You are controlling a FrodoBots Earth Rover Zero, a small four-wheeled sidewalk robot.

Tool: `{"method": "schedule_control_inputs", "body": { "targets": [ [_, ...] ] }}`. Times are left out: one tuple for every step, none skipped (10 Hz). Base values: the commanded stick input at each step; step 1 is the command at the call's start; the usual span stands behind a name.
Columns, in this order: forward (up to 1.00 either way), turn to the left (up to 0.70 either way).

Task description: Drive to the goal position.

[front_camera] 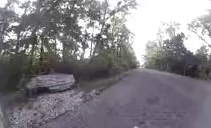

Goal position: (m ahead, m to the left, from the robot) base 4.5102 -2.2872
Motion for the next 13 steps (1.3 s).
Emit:
{"method": "schedule_control_inputs", "body": {
  "targets": [
    [0.70, -0.34],
    [0.70, -0.34],
    [0.70, -0.34],
    [0.70, -0.34],
    [0.70, -0.34],
    [0.70, -0.34],
    [0.70, -0.34],
    [0.70, -0.34],
    [0.70, -0.07],
    [0.70, 0.00],
    [0.70, 0.00],
    [0.70, 0.00],
    [0.70, 0.00]
  ]
}}
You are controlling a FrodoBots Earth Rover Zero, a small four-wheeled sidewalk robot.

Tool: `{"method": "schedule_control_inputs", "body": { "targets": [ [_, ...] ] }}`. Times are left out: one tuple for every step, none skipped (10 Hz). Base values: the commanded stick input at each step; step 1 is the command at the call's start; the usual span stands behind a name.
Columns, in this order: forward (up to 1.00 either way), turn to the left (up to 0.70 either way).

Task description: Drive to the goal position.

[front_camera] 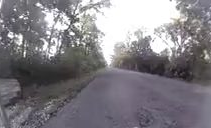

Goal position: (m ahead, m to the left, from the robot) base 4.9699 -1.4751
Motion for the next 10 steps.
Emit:
{"method": "schedule_control_inputs", "body": {
  "targets": [
    [0.70, 0.00],
    [0.70, 0.00],
    [0.70, 0.00],
    [0.70, 0.00],
    [0.70, 0.00],
    [0.70, 0.00],
    [0.70, 0.00],
    [0.67, 0.00],
    [0.31, 0.00],
    [0.07, 0.00]
  ]
}}
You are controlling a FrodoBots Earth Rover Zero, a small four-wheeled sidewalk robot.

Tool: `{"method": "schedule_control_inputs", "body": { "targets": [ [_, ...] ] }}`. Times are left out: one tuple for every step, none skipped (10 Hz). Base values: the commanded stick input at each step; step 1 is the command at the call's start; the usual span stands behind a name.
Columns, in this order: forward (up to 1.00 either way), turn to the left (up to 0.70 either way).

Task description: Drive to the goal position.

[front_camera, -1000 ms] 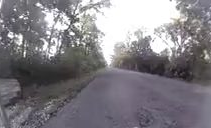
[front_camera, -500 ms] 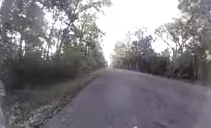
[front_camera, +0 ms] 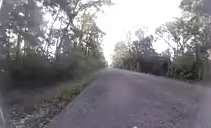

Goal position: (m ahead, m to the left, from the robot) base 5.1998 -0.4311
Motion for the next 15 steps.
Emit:
{"method": "schedule_control_inputs", "body": {
  "targets": [
    [0.05, 0.00],
    [0.05, 0.00],
    [0.05, 0.00],
    [0.05, 0.00],
    [0.05, 0.00],
    [0.05, 0.00],
    [0.05, 0.00],
    [0.05, 0.00],
    [0.05, 0.00],
    [0.05, 0.00],
    [0.05, 0.00],
    [0.05, 0.00],
    [0.05, 0.00],
    [0.05, 0.00],
    [0.05, 0.00]
  ]
}}
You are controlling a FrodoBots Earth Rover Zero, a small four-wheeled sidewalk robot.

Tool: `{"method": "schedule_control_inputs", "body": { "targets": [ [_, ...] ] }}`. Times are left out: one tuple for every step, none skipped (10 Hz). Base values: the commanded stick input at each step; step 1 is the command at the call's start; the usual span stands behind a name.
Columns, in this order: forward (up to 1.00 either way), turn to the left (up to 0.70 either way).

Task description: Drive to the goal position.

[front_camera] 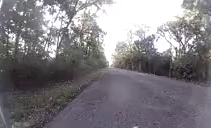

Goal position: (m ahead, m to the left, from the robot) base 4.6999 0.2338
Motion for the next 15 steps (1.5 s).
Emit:
{"method": "schedule_control_inputs", "body": {
  "targets": [
    [0.05, 0.00],
    [0.05, 0.00],
    [0.05, 0.00],
    [0.05, 0.00],
    [0.05, 0.00],
    [0.05, 0.00],
    [0.05, 0.00],
    [0.05, 0.00],
    [0.05, 0.00],
    [0.05, 0.00],
    [0.05, 0.00],
    [0.05, 0.00],
    [0.05, 0.00],
    [0.05, 0.00],
    [0.05, 0.00]
  ]
}}
